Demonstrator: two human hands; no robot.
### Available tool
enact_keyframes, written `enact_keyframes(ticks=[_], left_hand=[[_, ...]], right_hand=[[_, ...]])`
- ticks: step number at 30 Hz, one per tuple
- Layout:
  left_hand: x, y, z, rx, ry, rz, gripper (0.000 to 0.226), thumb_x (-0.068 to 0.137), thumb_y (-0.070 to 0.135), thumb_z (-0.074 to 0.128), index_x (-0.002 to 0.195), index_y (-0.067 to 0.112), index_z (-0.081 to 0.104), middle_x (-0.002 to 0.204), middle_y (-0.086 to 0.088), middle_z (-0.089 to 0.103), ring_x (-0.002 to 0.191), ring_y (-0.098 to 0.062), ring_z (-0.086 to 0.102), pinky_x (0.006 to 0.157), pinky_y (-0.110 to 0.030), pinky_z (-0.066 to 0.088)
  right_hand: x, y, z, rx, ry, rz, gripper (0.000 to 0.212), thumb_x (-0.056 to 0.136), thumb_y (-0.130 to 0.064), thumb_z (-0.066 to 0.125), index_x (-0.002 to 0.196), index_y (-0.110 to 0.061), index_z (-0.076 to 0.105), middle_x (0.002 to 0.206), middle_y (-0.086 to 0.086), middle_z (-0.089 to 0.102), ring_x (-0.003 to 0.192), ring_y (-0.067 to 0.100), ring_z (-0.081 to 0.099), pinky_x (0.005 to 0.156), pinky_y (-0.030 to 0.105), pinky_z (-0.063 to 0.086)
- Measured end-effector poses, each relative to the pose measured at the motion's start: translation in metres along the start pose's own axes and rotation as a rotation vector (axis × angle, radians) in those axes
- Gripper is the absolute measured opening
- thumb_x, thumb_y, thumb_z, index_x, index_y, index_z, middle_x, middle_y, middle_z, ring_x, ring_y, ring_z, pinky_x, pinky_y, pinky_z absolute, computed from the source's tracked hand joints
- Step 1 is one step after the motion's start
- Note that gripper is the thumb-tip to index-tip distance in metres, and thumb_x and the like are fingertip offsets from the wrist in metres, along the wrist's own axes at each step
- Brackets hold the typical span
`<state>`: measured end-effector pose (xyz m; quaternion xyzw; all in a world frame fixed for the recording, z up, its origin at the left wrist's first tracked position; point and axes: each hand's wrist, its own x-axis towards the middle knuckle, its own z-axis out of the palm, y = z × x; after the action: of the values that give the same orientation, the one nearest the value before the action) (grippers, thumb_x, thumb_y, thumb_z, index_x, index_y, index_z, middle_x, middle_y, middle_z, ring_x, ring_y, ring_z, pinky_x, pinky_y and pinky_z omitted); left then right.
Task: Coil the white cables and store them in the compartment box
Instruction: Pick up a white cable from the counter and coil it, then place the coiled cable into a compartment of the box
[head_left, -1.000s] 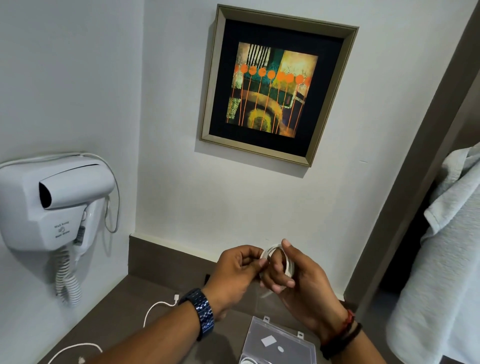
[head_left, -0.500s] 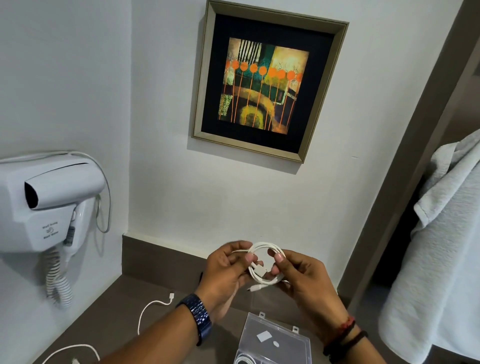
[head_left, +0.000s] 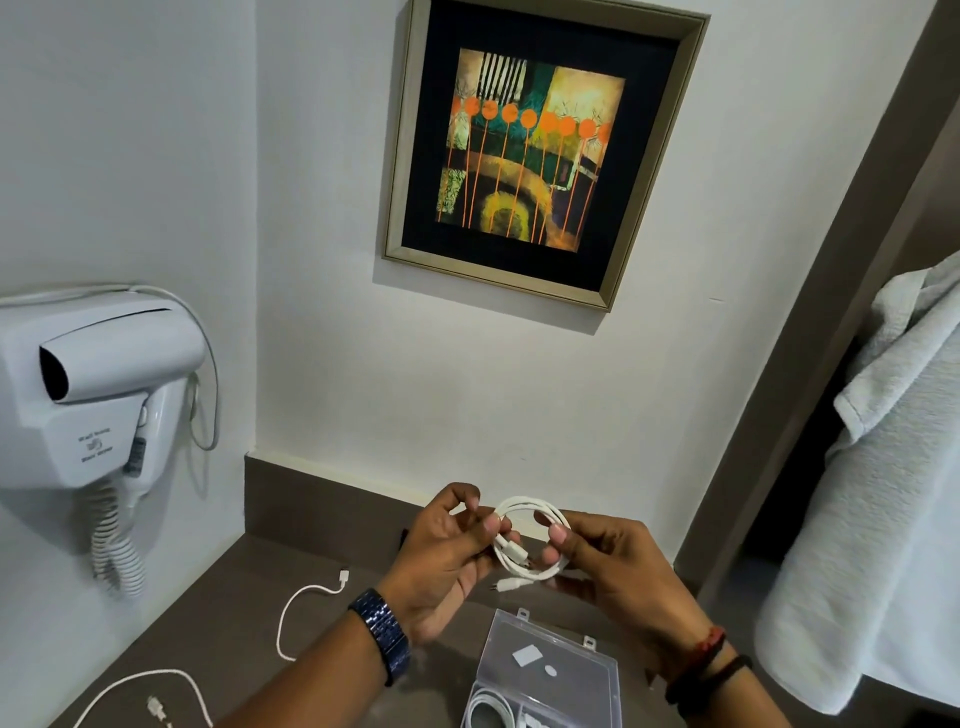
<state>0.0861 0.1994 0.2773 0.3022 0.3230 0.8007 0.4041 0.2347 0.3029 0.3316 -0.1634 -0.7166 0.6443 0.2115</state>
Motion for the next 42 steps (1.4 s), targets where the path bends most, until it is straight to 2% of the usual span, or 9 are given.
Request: enact_keyframes(ticks=[7, 13, 18, 22, 25, 29, 33, 37, 42], left_hand=[[0.004, -0.017, 0.002, 0.097, 0.039, -0.035, 0.013, 0.073, 0.006, 0.068, 0.077, 0.015, 0.06, 0.072, -0.008, 0.069, 0.067, -0.021, 0.067, 0.063, -0.031, 0.059], [0.0, -0.049, -0.005, 0.568, 0.127, -0.072, 0.035, 0.074, -0.002, 0.072, 0.102, 0.018, 0.069, 0.074, 0.0, 0.071, 0.075, -0.013, 0.068, 0.071, -0.023, 0.056], [-0.013, -0.099, -0.035, 0.618, 0.31, -0.209, 0.027, 0.07, -0.013, 0.07, 0.094, 0.0, 0.07, 0.089, -0.019, 0.073, 0.07, -0.015, 0.07, 0.063, -0.019, 0.057], [-0.026, -0.146, -0.075, 0.63, 0.425, -0.357, 0.023, 0.071, -0.014, 0.069, 0.09, -0.002, 0.072, 0.074, -0.012, 0.075, 0.066, -0.019, 0.066, 0.067, -0.027, 0.058], [-0.031, -0.175, -0.103, 0.73, 0.446, -0.405, 0.019, 0.068, -0.018, 0.066, 0.08, -0.005, 0.073, 0.049, 0.008, 0.065, 0.048, -0.005, 0.053, 0.049, -0.014, 0.047], [-0.034, -0.204, -0.133, 0.817, 0.463, -0.473, 0.017, 0.066, -0.015, 0.069, 0.072, 0.0, 0.075, 0.048, 0.005, 0.055, 0.041, 0.0, 0.043, 0.046, -0.016, 0.04], [-0.039, -0.222, -0.153, 0.963, 0.354, -0.547, 0.012, 0.069, -0.004, 0.071, 0.068, 0.008, 0.074, 0.033, 0.013, 0.053, 0.037, 0.003, 0.044, 0.048, -0.017, 0.039], [-0.036, -0.225, -0.165, 1.247, 0.202, -0.476, 0.014, 0.06, 0.013, 0.081, 0.069, 0.014, 0.071, 0.061, 0.014, 0.055, 0.052, -0.003, 0.053, 0.05, -0.003, 0.034], [-0.035, -0.227, -0.164, 1.379, -0.079, -0.351, 0.028, 0.082, 0.01, 0.062, 0.109, 0.019, 0.064, 0.099, 0.001, 0.059, 0.077, -0.013, 0.064, 0.077, -0.023, 0.052]], right_hand=[[0.004, 0.017, -0.014, 0.003, 0.06, 0.03, 0.02, 0.09, -0.01, 0.056, 0.09, -0.013, 0.076, 0.066, 0.0, 0.072, 0.069, 0.011, 0.068, 0.061, 0.02, 0.054], [0.007, 0.062, -0.028, 0.007, 0.199, 0.156, 0.013, 0.085, 0.0, 0.062, 0.089, -0.001, 0.074, 0.073, 0.01, 0.075, 0.066, 0.018, 0.068, 0.058, 0.025, 0.058], [0.011, 0.128, -0.022, -0.044, 0.275, 0.268, 0.011, 0.082, 0.004, 0.065, 0.082, -0.003, 0.074, 0.083, 0.02, 0.072, 0.072, 0.026, 0.065, 0.07, 0.037, 0.06], [0.015, 0.194, -0.009, -0.053, 0.314, 0.386, 0.023, 0.081, 0.008, 0.065, 0.071, -0.011, 0.076, 0.071, 0.015, 0.07, 0.061, 0.018, 0.061, 0.055, 0.028, 0.057], [0.018, 0.239, 0.002, -0.106, 0.342, 0.461, 0.02, 0.079, 0.005, 0.068, 0.075, -0.012, 0.078, 0.078, 0.014, 0.075, 0.07, 0.019, 0.063, 0.073, 0.046, 0.058], [0.018, 0.277, 0.016, -0.174, 0.414, 0.48, 0.032, 0.073, 0.0, 0.075, 0.061, -0.029, 0.076, 0.059, -0.018, 0.071, 0.062, -0.004, 0.06, 0.067, 0.019, 0.053], [0.014, 0.304, 0.02, -0.355, 0.427, 0.474, 0.017, 0.074, -0.003, 0.075, 0.076, -0.02, 0.078, 0.069, -0.014, 0.072, 0.074, 0.009, 0.068, 0.06, -0.002, 0.039], [0.004, 0.319, 0.017, -0.725, 0.389, 0.443, 0.014, 0.077, -0.018, 0.075, 0.091, -0.019, 0.077, 0.089, 0.014, 0.071, 0.09, 0.029, 0.062, 0.078, 0.026, 0.047], [-0.002, 0.32, 0.014, -1.056, 0.231, 0.184, 0.02, 0.052, -0.008, 0.089, 0.057, -0.017, 0.072, 0.055, -0.003, 0.068, 0.06, 0.025, 0.057, 0.053, 0.025, 0.05]])
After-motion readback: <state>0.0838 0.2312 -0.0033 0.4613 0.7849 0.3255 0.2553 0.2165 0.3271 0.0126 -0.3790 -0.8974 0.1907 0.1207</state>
